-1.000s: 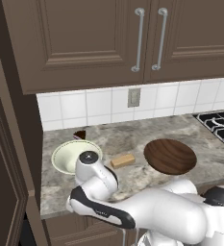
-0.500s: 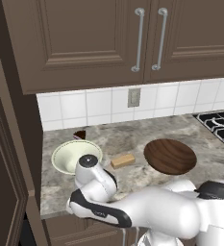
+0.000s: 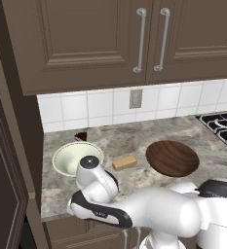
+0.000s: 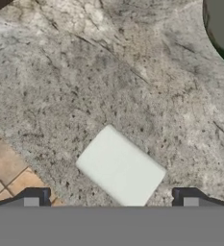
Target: Pick both bowls and place them on the counter. Then place the cream cheese stick in one bowl and place the marshmallow in the other bowl.
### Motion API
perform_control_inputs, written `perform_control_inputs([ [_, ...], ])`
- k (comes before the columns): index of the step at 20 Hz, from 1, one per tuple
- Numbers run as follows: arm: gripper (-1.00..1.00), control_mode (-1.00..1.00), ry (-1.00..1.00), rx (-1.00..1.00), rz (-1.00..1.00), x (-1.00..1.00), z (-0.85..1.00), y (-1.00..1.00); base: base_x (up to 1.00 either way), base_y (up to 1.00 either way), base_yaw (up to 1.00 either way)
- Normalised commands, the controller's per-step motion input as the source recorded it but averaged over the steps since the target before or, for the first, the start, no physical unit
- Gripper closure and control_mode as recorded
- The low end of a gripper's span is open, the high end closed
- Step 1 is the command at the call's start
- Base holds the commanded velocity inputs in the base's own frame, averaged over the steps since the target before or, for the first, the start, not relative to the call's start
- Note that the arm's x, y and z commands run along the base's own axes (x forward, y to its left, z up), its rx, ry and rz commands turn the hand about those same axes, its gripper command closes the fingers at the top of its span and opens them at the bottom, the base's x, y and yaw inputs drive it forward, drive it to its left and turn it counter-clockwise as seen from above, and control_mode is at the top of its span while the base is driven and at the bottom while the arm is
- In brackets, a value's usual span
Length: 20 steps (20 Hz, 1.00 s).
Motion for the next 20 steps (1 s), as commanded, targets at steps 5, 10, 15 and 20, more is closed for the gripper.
perform_control_inputs([
  [5,-1.0,-1.0,0.0,0.0,-0.03,0.1,0.0,0.01,0.0,0.0,0.0],
  [10,-1.0,-1.0,0.01,0.0,-0.03,0.17,-0.01,0.02,0.0,0.0,0.0],
  [15,-1.0,-1.0,0.05,0.0,-0.02,0.07,-0.16,0.04,0.0,0.0,0.0],
  [20,-1.0,-1.0,0.07,0.0,0.0,0.0,-0.2,0.01,0.0,0.0,0.0],
])
